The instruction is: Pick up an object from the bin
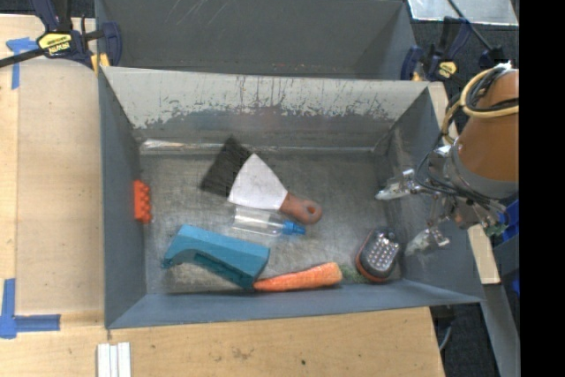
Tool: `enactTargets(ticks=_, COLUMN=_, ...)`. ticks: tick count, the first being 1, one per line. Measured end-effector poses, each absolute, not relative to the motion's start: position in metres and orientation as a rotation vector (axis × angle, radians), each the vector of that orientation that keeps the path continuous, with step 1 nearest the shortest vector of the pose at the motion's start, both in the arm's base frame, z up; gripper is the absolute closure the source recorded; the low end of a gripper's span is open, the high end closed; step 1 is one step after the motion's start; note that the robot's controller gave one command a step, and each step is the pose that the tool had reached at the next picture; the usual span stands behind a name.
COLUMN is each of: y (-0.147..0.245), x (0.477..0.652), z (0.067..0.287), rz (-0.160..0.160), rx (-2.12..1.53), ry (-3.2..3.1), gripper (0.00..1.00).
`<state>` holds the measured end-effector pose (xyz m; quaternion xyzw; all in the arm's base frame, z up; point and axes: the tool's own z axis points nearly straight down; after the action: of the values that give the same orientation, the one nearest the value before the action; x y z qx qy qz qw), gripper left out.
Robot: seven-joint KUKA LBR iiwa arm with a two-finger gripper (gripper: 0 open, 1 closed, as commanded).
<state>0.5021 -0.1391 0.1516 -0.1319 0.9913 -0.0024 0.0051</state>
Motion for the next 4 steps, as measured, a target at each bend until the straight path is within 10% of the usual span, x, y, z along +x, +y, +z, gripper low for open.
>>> enactTargets(ticks=2, y=-0.136, x=0.497, z=0.082, rz=0.003, rx=-0.949, ry=2.997, gripper=0.00)
enactTargets(ticks=4, y=-0.134, x=0.506, z=0.078, rz=0.045, rx=-1.398, ry=2.820, gripper=0.00)
